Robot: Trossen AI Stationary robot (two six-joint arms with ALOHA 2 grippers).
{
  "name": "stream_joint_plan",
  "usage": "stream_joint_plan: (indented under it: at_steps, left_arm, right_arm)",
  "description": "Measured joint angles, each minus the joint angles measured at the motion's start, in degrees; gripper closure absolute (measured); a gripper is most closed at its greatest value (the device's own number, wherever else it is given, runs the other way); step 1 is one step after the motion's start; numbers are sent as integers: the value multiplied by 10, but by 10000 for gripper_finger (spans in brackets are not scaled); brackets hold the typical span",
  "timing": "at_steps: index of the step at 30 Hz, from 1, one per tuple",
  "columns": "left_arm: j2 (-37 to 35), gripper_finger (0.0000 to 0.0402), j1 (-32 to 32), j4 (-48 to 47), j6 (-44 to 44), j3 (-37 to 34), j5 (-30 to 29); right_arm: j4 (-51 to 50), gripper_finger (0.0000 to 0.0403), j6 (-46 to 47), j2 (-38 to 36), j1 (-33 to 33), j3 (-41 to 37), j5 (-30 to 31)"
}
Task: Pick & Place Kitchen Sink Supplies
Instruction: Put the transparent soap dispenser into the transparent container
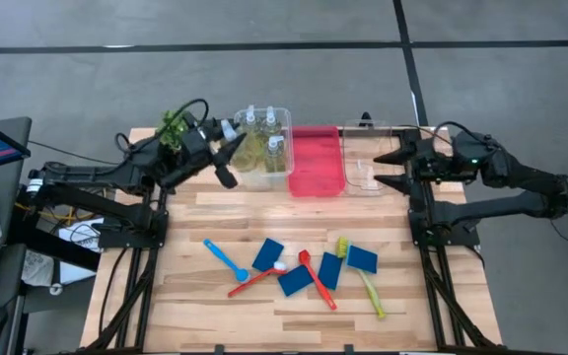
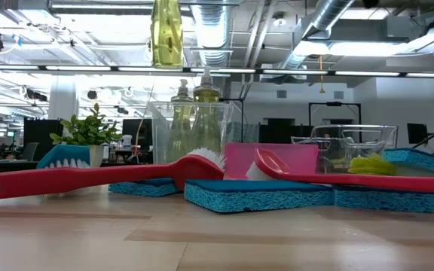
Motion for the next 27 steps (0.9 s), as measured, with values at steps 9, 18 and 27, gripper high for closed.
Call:
stream_joint_plan:
  at_steps: [9, 18, 27]
  left_arm:
    - [40, 287, 105, -9, -44, 0, 31]
    - [90, 289, 193, -7, -119, 0, 153]
    - [134, 290, 228, -8, -129, 0, 173]
  right_arm:
    - [25, 178, -10, 80, 0, 0, 0]
    - [22, 178, 5, 124, 1, -1, -5]
    - [24, 178, 7, 116, -1, 0, -3]
